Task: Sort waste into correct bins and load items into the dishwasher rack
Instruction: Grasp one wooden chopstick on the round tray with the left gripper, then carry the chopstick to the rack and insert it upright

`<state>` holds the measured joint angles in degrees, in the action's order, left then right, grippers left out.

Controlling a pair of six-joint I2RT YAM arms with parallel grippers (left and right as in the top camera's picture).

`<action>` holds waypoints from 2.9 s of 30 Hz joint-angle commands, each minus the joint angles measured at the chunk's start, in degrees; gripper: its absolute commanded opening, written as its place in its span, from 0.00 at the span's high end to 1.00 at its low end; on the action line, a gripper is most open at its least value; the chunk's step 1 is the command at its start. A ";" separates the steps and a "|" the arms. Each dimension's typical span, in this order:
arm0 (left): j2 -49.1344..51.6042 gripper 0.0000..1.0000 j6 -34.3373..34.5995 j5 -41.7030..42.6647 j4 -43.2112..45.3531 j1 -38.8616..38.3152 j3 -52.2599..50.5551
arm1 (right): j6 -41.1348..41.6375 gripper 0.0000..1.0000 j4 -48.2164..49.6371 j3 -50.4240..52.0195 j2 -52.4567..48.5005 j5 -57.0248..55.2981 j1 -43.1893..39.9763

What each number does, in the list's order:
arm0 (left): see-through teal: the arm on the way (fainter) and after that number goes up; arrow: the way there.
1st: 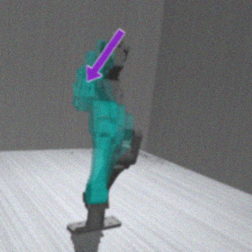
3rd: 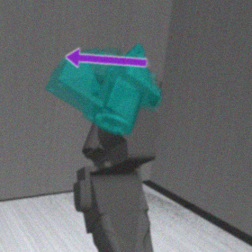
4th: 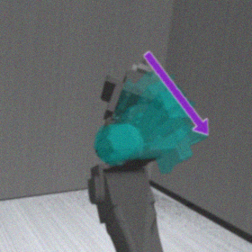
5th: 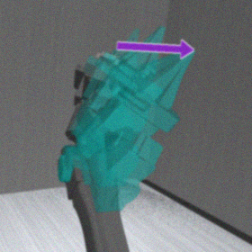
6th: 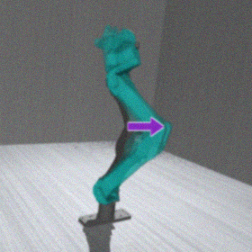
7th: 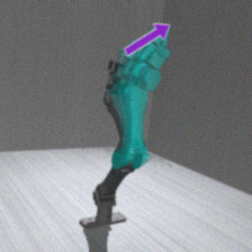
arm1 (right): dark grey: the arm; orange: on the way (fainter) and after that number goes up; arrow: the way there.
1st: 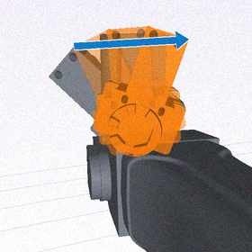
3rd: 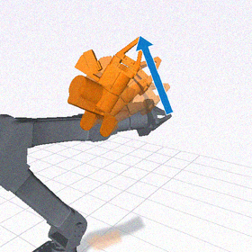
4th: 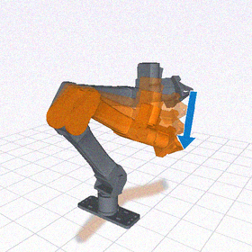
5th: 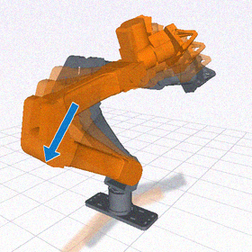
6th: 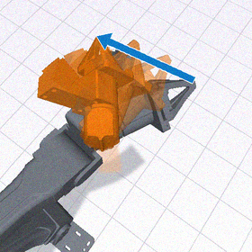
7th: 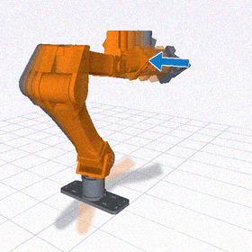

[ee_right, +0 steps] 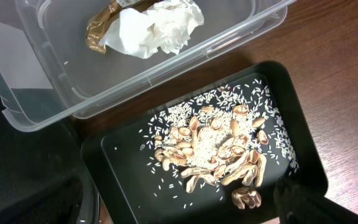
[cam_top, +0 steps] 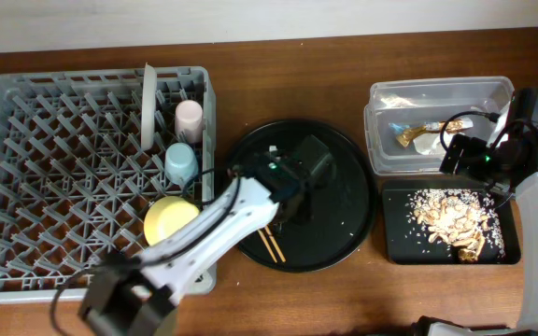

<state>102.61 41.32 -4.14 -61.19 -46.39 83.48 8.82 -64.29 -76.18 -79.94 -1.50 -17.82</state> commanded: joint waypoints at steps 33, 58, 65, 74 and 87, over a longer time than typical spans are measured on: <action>6.54 0.48 21.14 1.38 41.16 2.16 -8.26 | -0.02 0.01 0.00 -0.63 0.07 -0.52 -0.20; 13.94 0.53 17.38 -3.65 23.37 2.19 10.03 | -0.02 0.01 0.00 -0.63 0.07 -0.52 -0.20; 18.73 0.59 27.28 0.35 20.31 3.58 12.09 | -0.02 0.01 0.00 -0.63 0.07 -0.50 -0.20; 24.35 0.60 31.21 1.84 20.59 3.23 12.09 | -0.02 0.01 0.00 -0.63 0.07 -0.52 -0.20; 27.78 0.98 32.28 2.47 15.47 4.13 13.46 | -0.02 0.01 0.00 -0.63 0.07 -0.52 -0.20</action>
<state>127.96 73.56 -1.67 -42.54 -42.76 96.18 8.82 -64.31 -76.18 -79.94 -1.52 -17.82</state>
